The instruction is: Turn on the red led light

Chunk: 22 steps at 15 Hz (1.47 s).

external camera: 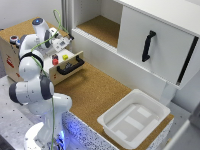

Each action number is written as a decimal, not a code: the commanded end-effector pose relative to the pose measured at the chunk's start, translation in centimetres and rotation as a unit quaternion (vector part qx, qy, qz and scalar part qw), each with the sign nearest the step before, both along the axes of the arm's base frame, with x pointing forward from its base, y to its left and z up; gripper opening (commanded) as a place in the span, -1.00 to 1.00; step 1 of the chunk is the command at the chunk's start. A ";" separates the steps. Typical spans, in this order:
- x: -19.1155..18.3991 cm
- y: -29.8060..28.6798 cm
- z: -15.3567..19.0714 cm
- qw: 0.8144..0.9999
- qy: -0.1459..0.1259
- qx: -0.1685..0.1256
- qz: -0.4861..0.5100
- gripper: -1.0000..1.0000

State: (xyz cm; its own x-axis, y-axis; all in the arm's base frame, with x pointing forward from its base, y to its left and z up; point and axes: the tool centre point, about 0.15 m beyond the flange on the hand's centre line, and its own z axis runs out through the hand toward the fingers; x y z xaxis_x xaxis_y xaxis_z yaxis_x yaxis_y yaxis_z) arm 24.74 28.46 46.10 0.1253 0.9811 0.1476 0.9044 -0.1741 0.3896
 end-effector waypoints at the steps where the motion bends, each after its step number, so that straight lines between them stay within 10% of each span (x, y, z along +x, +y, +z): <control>1: -2.6 5.7 4.6 0.993 0.067 -0.095 -0.026 1.00; 5: -5.2 9.1 7.4 0.988 0.083 -0.120 -0.041 1.00; 22: -13.4 31.9 6.8 0.993 0.097 -0.055 0.048 1.00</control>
